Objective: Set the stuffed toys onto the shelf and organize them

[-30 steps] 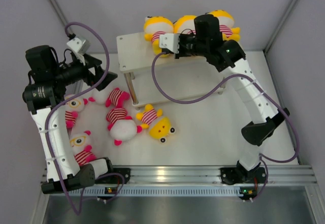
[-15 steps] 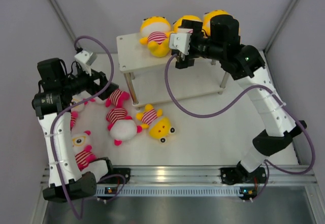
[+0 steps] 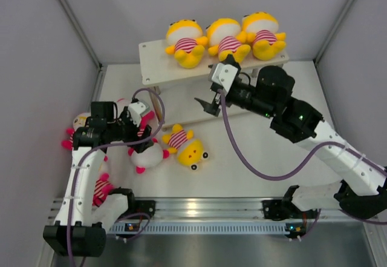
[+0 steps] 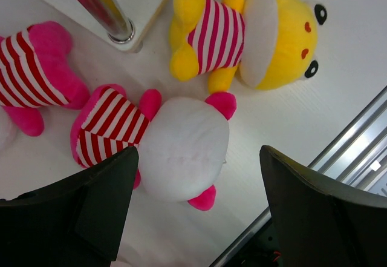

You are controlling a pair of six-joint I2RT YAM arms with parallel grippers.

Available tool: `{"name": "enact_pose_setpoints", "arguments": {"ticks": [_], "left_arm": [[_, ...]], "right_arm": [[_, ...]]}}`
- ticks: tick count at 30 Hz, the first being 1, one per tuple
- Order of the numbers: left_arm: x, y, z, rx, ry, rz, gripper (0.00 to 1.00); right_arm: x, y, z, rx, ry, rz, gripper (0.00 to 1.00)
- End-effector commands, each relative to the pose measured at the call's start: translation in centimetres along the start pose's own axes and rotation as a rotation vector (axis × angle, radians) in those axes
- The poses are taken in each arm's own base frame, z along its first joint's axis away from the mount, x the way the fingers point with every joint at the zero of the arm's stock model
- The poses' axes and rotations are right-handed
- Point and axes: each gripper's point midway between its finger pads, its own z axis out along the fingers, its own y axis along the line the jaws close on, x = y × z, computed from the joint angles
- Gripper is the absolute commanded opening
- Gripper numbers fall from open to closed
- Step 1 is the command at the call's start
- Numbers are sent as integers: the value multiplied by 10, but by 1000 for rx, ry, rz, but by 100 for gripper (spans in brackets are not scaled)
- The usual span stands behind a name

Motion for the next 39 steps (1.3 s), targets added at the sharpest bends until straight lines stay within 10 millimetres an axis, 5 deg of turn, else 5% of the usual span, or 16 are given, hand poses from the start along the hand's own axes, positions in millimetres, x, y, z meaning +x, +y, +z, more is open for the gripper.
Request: {"name": "enact_pose_setpoints", "arguments": {"ticks": [1,2,3,5,7,10,18,24,28,29,31,34,36,39], "left_arm": [[13,12,12,-18,59,28,87],[11,9,12,-8,46,33,87],[10,6,11,7,34,39,88],[4,0,8,21,2,60,89],[2,0,5,11,-9,72,91],[0,-1,-2,-15,-25,88,92],[-13,-6,-14,-33,-78,98,93],[-18,-13,-16,-8,-105,95,93],[-19,-19,-14,28,-118,81,93],[-21,-20,-15,32,-123,78,92],[-24,-25,-16,54,-138,75,91],[-30,-31,-19,79,-163,79,89],[-37,-41,-24,125,-189,101,88],[-44,-54,-32,183,-215,130,82]], "right_arm": [[19,44,8,75,5,427,99],[20,59,13,87,-13,475,99],[58,93,18,62,71,507,98],[82,132,23,63,145,616,99],[129,174,30,35,283,683,99],[175,198,41,79,392,716,99],[242,244,70,72,544,704,93],[281,268,57,0,650,745,77],[286,272,46,-43,663,717,61],[282,275,45,-87,651,712,41],[264,274,42,-190,587,633,21],[226,278,26,-428,472,476,15],[202,269,21,-486,405,404,0],[175,253,6,-598,342,264,0]]}}
